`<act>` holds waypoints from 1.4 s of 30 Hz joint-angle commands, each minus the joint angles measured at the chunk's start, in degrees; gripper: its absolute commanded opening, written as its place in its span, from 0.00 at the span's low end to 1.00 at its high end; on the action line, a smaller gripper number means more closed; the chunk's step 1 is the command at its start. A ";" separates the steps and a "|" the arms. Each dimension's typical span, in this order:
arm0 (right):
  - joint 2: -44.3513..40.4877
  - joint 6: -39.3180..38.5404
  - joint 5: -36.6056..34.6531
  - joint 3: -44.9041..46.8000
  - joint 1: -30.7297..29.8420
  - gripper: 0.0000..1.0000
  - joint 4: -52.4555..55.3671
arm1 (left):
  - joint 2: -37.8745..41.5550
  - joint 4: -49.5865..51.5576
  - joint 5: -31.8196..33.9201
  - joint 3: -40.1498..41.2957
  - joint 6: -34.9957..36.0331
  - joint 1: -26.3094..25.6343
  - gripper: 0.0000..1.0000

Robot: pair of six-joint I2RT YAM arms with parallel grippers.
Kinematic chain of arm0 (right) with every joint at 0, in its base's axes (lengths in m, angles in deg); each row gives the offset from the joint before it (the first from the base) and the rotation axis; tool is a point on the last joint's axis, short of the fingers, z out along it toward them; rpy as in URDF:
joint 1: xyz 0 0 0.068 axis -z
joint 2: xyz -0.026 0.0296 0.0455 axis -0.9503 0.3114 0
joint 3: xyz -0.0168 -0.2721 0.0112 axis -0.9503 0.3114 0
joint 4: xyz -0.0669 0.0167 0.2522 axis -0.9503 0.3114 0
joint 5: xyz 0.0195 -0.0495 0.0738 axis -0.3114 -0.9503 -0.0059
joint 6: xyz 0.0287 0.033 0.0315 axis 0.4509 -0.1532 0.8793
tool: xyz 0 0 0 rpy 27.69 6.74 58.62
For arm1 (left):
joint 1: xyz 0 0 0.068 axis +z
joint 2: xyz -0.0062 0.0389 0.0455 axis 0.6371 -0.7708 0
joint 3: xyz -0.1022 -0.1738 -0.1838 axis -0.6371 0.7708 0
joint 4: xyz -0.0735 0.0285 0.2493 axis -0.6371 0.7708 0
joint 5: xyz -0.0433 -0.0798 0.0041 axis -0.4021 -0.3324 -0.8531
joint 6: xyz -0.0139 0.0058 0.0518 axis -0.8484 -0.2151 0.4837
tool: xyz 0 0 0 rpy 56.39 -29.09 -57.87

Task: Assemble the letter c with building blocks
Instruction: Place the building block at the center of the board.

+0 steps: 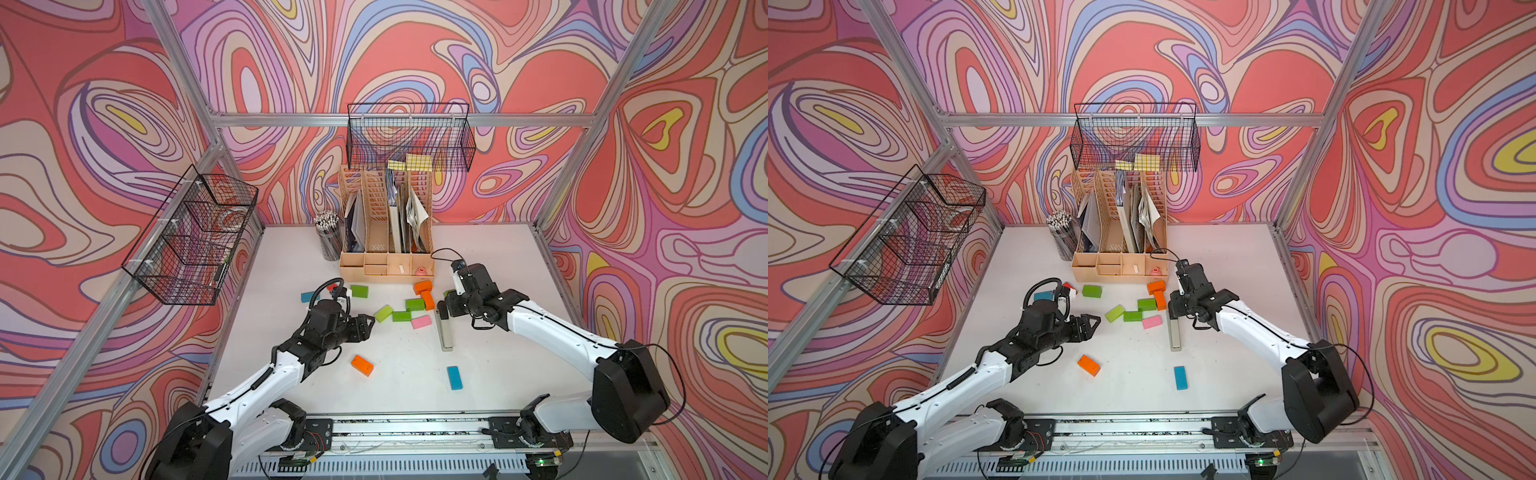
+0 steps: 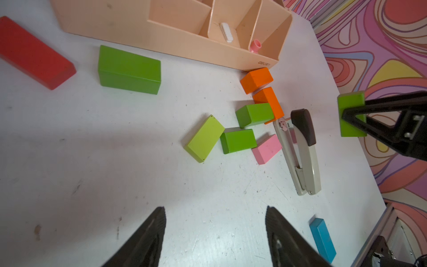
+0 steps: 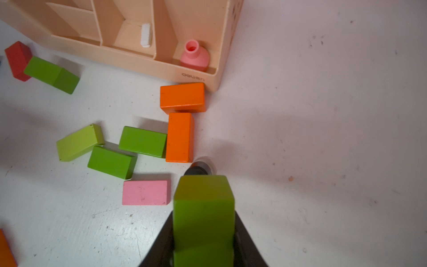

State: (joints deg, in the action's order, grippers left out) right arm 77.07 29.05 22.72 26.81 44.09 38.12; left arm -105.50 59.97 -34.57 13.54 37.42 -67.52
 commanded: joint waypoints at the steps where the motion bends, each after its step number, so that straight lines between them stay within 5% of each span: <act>1: -2.15 4.57 -4.42 1.57 1.82 0.22 3.11 | -2.45 -3.23 1.11 -4.50 -0.15 -1.90 0.71; 15: 2.97 -2.14 0.05 3.62 8.55 0.22 2.12 | -10.67 -7.16 0.41 -6.75 4.21 -3.13 0.70; 42: 16.70 -3.78 3.50 -3.21 11.66 0.22 3.86 | -7.69 -6.45 1.22 -3.67 6.70 -3.15 0.71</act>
State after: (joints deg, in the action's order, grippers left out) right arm 92.76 25.88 25.63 24.95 55.10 41.13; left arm -114.31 53.45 -34.02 9.17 43.34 -70.41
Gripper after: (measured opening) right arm 0.333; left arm 0.710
